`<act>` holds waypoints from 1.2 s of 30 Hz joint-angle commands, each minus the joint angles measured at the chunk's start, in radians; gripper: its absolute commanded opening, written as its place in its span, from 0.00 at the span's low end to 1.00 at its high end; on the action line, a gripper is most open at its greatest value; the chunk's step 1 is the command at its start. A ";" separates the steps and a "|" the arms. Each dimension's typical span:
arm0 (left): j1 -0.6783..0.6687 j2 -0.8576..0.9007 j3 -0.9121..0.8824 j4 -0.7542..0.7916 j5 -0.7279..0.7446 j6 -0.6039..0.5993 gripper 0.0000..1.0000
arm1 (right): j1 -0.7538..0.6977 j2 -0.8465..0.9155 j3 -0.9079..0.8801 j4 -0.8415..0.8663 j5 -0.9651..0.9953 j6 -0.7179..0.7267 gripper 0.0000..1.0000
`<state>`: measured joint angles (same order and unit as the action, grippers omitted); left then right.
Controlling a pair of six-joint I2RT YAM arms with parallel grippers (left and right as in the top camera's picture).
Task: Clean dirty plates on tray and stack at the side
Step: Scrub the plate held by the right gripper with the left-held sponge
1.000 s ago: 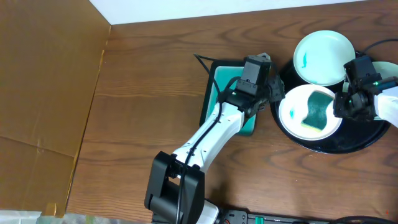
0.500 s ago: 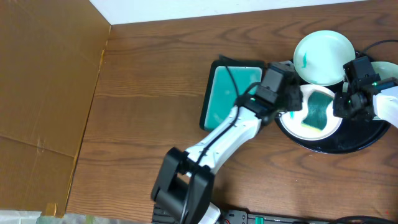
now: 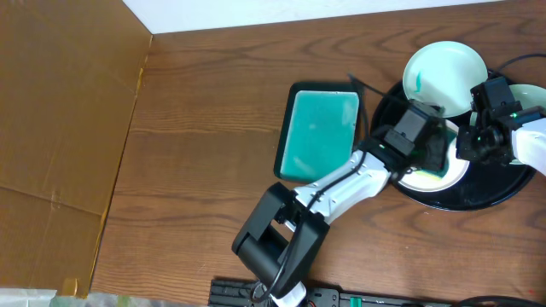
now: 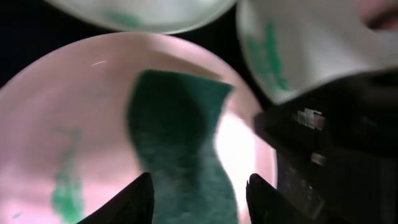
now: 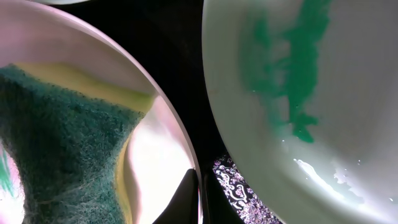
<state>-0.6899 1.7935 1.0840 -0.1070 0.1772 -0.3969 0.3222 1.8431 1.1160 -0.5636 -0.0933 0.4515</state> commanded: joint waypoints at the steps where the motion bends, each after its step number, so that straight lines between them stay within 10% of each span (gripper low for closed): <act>1: -0.027 0.018 0.000 0.015 -0.060 0.075 0.49 | -0.013 0.012 -0.008 0.006 0.014 -0.004 0.02; 31: -0.034 0.159 0.000 0.045 -0.135 0.075 0.44 | -0.013 0.013 -0.007 -0.011 0.013 -0.004 0.01; 36: -0.034 0.159 0.000 0.045 -0.138 0.075 0.29 | -0.013 0.012 -0.007 -0.010 0.013 -0.004 0.01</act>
<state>-0.7238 1.9194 1.0840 -0.0498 0.0532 -0.3397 0.3222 1.8431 1.1160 -0.5682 -0.0929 0.4515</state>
